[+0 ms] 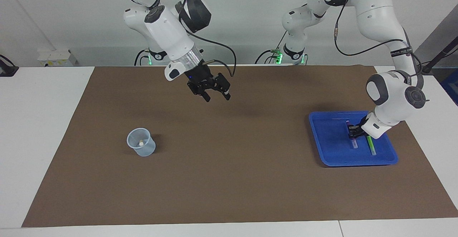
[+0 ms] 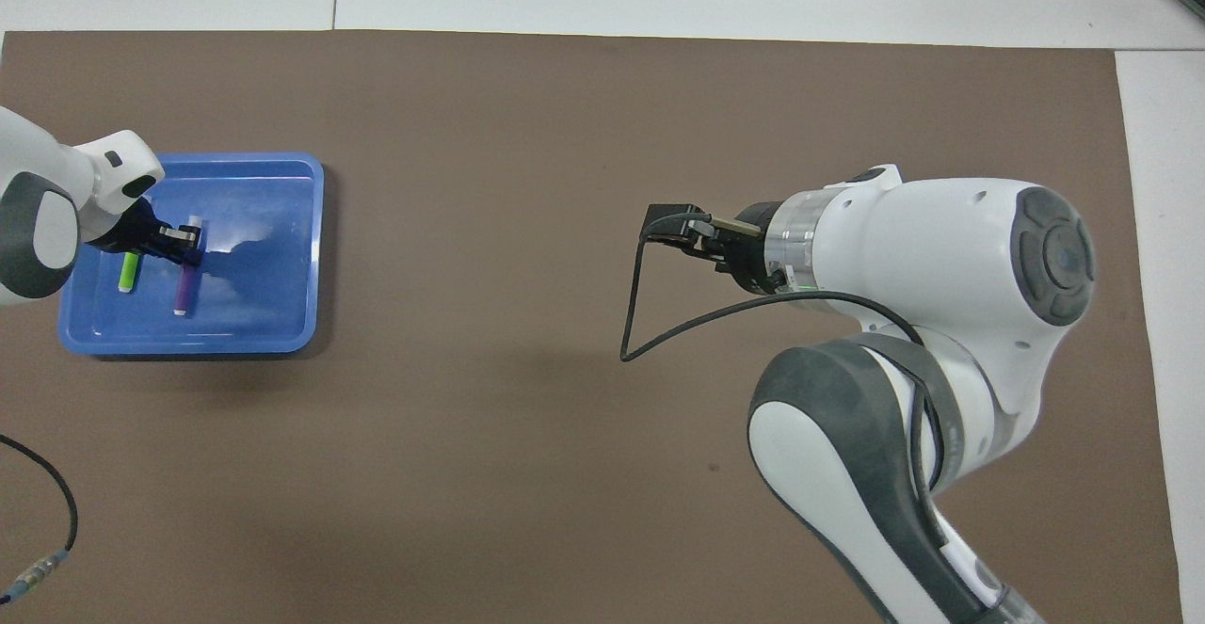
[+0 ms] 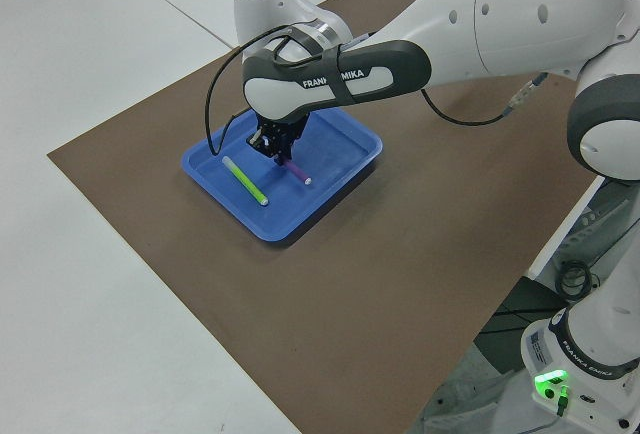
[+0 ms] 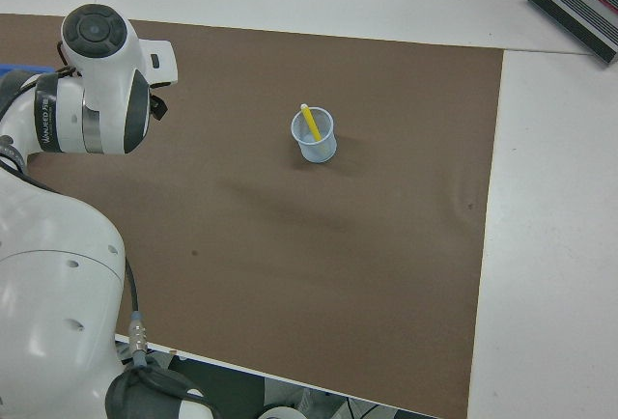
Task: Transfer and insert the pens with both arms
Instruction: 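Grasp the purple pen with the left gripper while the right gripper returns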
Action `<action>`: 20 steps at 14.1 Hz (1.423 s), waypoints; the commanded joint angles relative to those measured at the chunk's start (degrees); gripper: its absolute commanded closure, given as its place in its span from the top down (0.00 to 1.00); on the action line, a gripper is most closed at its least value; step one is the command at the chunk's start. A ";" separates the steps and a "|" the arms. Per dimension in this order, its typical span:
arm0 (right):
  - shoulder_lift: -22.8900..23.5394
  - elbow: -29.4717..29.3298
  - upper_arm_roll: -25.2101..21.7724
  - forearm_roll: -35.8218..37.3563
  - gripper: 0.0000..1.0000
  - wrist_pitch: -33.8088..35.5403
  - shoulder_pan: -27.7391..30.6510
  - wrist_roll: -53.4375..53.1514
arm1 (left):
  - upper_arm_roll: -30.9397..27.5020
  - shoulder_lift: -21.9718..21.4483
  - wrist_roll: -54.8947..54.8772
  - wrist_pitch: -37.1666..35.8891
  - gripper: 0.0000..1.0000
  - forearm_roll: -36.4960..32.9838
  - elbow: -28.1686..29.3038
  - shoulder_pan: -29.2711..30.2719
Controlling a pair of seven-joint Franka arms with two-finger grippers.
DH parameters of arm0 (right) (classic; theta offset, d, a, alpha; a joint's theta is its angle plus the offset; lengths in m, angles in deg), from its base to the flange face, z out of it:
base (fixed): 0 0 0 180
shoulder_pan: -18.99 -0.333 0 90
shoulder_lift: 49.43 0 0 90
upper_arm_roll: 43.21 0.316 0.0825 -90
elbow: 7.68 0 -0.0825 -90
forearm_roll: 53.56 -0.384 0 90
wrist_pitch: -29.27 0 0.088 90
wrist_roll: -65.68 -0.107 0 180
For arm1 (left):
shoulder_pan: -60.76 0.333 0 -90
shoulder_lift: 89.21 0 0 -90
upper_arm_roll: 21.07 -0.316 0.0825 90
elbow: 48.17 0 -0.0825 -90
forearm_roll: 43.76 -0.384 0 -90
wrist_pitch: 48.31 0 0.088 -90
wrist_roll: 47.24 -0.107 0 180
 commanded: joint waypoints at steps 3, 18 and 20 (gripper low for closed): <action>1.10 -0.04 -0.01 -2.59 1.00 -2.68 -4.36 -7.47 | -0.46 -0.36 6.91 -10.92 0.00 6.39 -5.05 -3.77; 3.12 0.40 0.07 -7.60 1.00 -12.70 -8.50 -17.07 | 0.15 -2.21 43.56 -21.66 0.00 29.25 -3.56 -3.07; 3.12 0.40 0.07 -7.60 1.00 -12.70 -8.50 -17.07 | 0.06 -3.43 48.07 -21.14 0.00 29.52 -3.65 -6.32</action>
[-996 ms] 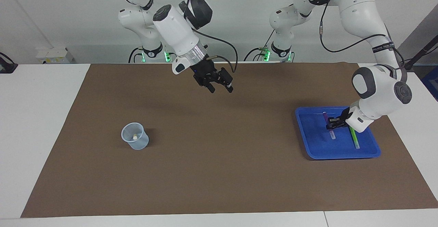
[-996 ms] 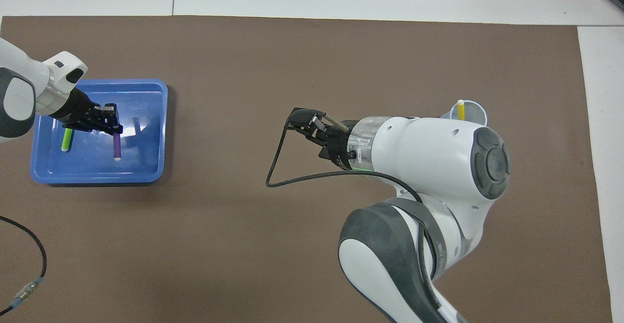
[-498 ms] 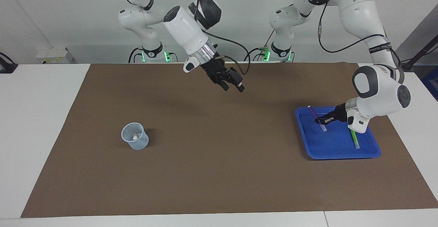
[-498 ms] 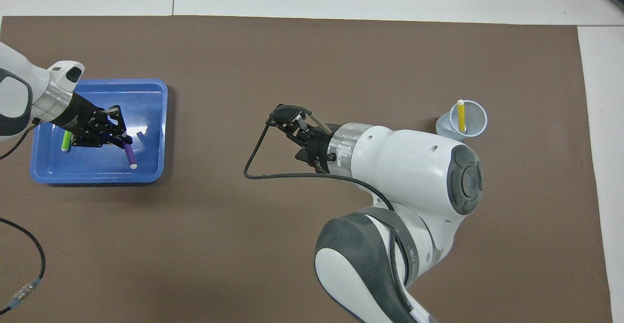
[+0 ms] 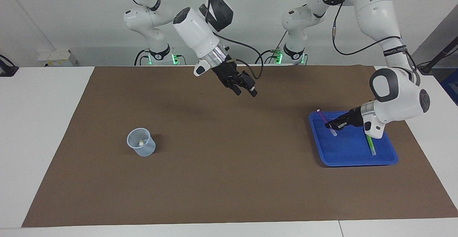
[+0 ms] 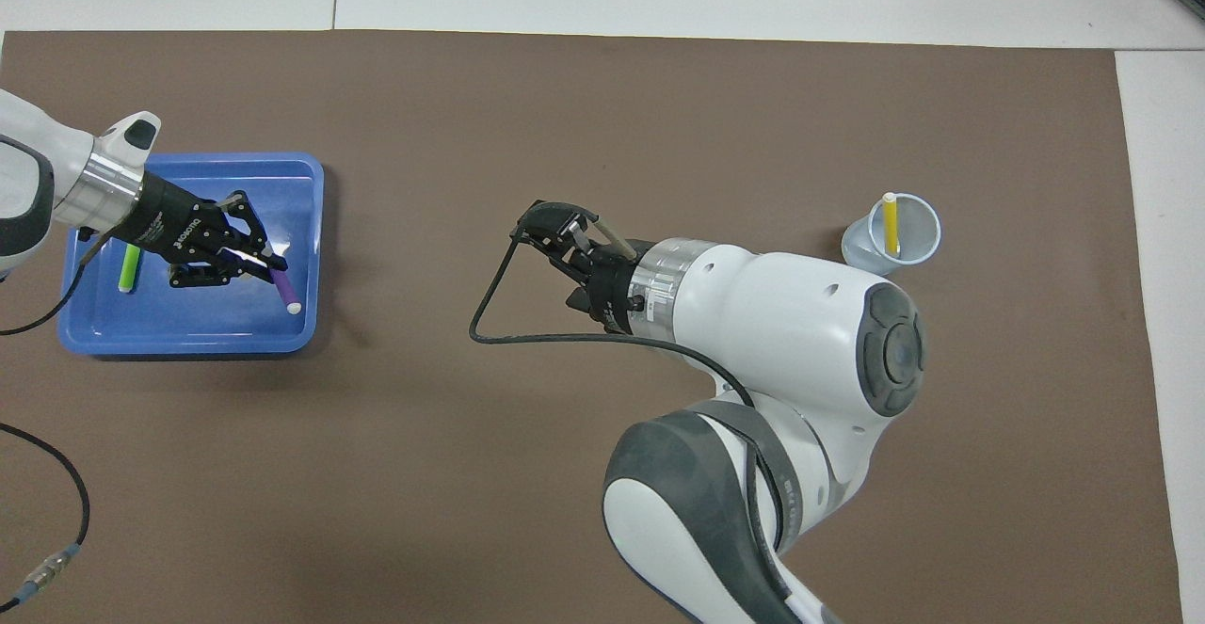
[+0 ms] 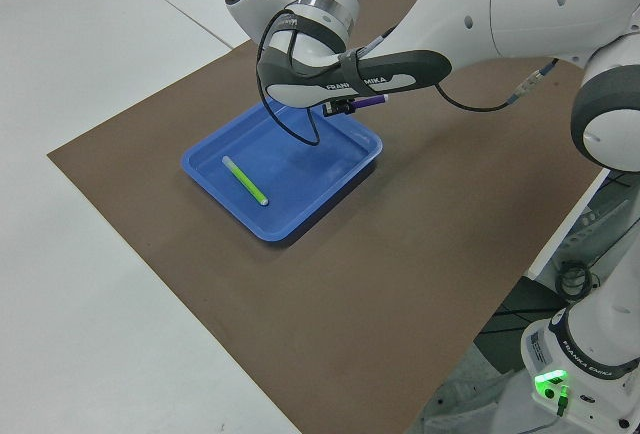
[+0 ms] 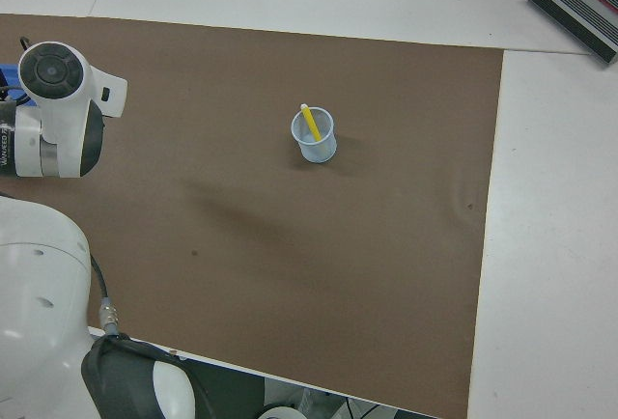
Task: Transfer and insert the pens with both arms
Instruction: 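Lift the purple pen toward the right gripper with the left gripper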
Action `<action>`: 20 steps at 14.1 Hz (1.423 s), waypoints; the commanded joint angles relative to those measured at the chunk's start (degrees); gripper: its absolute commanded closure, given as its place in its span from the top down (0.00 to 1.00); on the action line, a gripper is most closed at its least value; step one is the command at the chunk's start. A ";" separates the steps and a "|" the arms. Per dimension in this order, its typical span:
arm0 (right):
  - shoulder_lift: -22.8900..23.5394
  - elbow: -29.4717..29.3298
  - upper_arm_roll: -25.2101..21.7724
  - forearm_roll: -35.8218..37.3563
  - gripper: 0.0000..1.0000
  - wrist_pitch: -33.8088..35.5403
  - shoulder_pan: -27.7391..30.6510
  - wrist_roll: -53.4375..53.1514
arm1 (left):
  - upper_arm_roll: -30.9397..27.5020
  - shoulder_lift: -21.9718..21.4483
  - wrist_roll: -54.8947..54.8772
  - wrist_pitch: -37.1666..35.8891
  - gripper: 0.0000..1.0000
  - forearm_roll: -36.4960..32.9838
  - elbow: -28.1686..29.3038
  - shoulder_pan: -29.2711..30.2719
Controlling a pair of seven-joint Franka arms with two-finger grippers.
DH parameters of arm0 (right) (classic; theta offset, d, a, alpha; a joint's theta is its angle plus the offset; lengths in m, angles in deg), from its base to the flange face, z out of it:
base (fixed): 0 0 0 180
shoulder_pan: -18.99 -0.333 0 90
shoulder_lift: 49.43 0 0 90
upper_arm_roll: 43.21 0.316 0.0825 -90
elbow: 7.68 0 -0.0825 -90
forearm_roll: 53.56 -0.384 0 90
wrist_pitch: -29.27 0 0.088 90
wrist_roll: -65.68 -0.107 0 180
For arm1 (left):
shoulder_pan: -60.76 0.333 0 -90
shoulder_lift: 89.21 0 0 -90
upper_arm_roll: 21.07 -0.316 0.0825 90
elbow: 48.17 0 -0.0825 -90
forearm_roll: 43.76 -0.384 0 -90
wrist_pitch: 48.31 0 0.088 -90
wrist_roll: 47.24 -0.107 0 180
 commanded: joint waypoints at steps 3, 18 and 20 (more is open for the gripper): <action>-0.07 0.23 0.13 -1.11 1.00 -0.95 0.04 -0.60 | -0.57 -4.29 26.27 -0.21 0.00 1.38 0.82 -6.84; 4.67 0.05 0.04 -4.62 0.75 -10.09 -4.79 0.97 | 0.22 -9.13 52.27 4.09 0.00 19.05 3.98 -19.32; 4.67 0.05 0.04 -4.53 0.73 -10.09 -4.27 1.94 | 0.22 -9.22 53.95 5.06 0.00 19.31 3.90 -20.99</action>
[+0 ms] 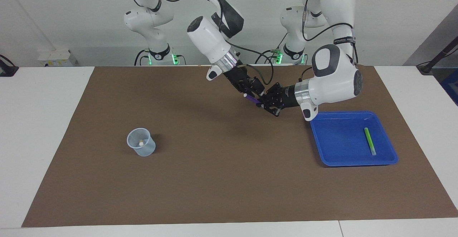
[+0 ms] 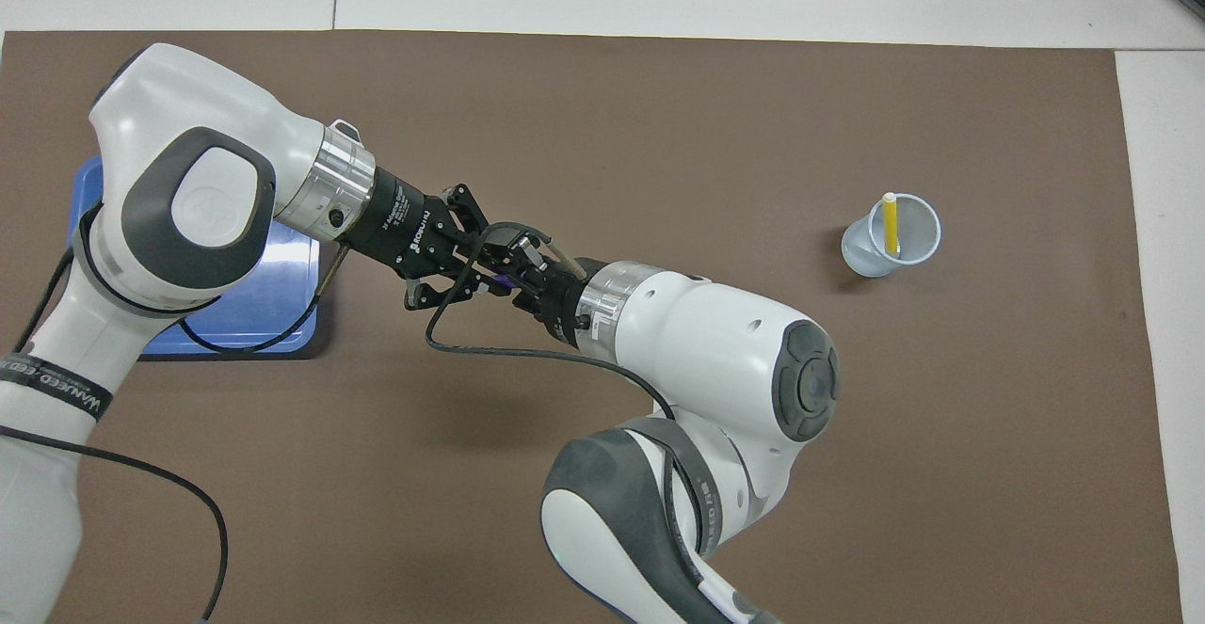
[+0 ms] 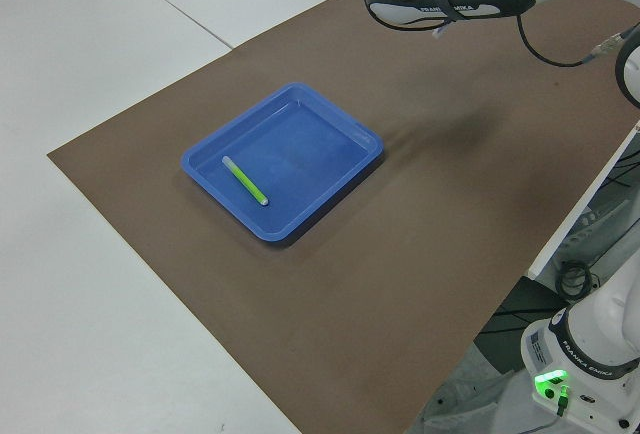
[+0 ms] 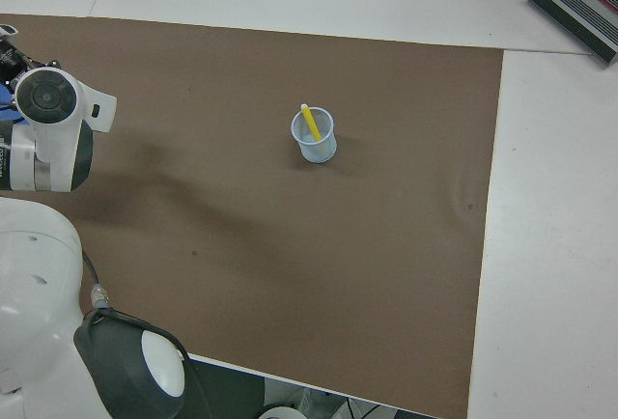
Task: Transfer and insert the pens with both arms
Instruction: 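Lift the purple pen toward the right gripper with the left gripper, then grasp the purple pen's free end with the right gripper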
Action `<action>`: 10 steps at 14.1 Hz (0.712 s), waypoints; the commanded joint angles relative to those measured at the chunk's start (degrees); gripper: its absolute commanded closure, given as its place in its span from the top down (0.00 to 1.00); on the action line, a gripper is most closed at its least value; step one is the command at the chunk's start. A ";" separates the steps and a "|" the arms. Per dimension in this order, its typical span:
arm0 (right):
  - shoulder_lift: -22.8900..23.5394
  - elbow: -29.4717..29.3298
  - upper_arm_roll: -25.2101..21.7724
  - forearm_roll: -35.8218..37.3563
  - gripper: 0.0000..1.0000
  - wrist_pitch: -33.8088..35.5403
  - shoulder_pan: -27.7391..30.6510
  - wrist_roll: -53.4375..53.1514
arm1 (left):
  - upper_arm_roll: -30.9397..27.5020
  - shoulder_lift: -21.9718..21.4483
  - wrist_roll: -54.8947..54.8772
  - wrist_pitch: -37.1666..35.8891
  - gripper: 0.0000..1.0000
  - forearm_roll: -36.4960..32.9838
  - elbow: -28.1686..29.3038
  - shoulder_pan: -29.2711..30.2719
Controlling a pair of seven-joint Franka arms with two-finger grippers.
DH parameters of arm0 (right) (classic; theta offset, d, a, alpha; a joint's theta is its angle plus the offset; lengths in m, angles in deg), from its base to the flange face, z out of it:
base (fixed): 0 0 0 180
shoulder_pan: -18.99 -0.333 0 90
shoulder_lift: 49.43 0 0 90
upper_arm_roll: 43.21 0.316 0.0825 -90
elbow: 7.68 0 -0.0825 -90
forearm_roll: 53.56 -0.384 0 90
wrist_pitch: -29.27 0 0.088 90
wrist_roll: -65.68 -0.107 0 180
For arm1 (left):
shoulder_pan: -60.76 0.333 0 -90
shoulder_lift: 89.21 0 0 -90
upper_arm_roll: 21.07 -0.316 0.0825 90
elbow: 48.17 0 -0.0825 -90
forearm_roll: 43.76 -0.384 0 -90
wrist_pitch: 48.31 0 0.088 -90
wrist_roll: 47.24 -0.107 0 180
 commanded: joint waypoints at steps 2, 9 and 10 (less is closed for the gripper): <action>0.04 0.04 0.05 -1.32 0.73 0.03 1.02 6.92 | -0.85 -2.25 2.01 1.75 0.00 1.23 2.41 -1.59; -1.46 0.92 -0.03 -1.23 0.72 4.96 4.44 11.94 | -0.94 -2.25 1.57 1.66 0.00 0.88 2.50 -1.23; -1.55 1.01 -0.03 -1.23 0.66 5.40 4.71 12.46 | -0.94 -2.25 1.57 1.75 0.00 0.79 2.50 -1.41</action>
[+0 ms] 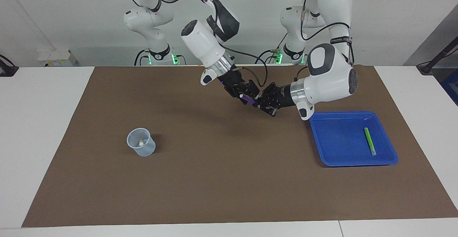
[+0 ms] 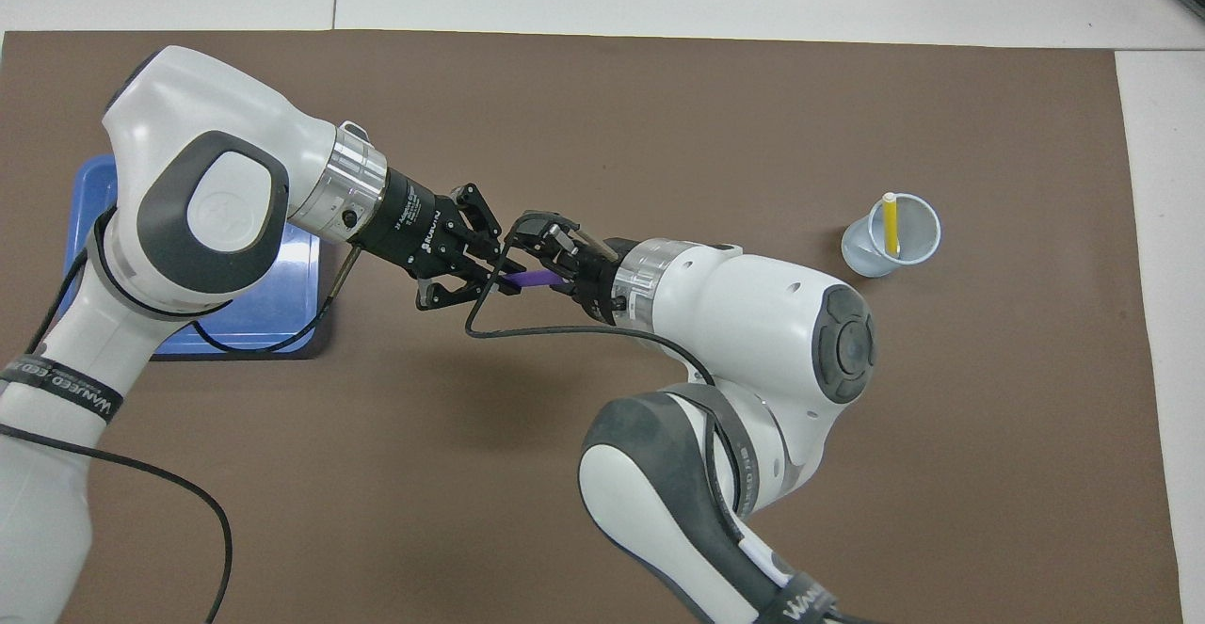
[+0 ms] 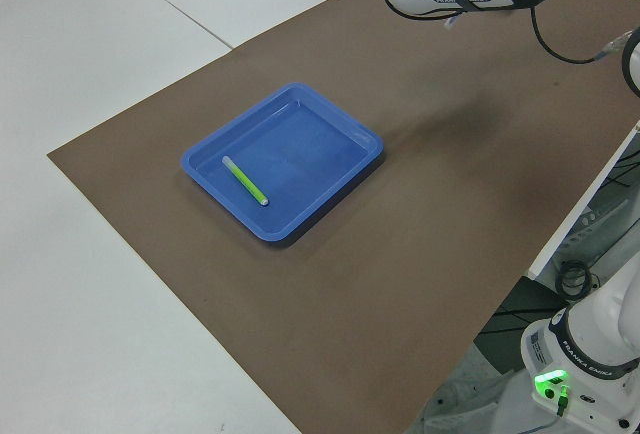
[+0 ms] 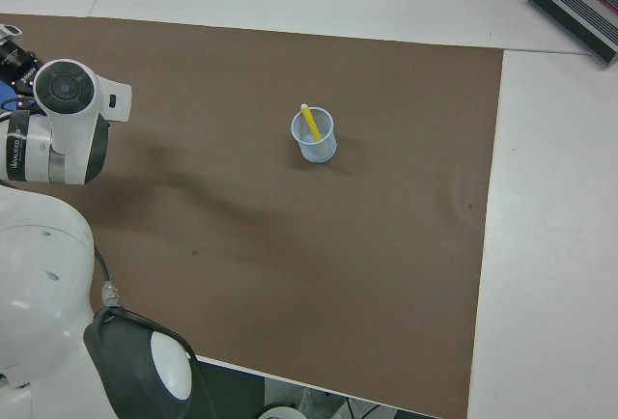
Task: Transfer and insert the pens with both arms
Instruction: 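Grasp the purple pen's free end with the right gripper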
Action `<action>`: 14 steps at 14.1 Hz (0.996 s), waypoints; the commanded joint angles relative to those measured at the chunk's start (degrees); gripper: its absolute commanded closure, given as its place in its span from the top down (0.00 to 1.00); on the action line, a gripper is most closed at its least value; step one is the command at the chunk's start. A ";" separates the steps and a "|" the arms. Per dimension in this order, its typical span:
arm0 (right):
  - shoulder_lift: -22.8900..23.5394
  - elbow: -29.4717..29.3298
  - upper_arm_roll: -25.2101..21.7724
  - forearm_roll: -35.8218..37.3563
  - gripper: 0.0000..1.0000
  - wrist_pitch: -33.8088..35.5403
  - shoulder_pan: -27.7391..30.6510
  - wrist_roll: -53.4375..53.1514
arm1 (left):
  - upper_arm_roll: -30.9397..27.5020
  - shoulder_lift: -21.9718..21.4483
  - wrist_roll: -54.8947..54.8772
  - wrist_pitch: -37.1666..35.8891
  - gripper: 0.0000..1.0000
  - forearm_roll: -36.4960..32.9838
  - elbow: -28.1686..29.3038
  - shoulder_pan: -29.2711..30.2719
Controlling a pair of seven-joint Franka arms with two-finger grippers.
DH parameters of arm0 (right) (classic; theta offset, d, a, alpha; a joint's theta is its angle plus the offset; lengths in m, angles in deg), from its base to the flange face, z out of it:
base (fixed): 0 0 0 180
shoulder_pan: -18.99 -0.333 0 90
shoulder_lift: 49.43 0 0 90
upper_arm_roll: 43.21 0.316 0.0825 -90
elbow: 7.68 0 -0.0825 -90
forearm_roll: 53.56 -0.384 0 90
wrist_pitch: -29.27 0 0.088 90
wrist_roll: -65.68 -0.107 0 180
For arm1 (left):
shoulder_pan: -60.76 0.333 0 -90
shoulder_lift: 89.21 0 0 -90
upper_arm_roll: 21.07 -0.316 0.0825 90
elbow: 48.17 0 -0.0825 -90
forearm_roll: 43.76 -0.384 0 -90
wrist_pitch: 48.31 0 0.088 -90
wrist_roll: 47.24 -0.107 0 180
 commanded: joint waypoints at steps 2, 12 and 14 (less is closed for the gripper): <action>-1.41 0.85 0.51 -1.32 0.60 1.87 1.20 1.80 | -0.73 -2.18 0.23 0.72 0.00 0.63 2.31 -0.77; -1.67 0.85 0.51 -1.41 0.34 4.16 0.93 -0.84 | -0.73 -2.18 0.23 0.63 0.00 0.46 2.31 -0.68; -1.67 0.85 0.51 -1.41 0.19 4.25 0.93 -0.84 | -0.73 -2.18 0.32 0.63 0.00 0.37 2.31 -0.68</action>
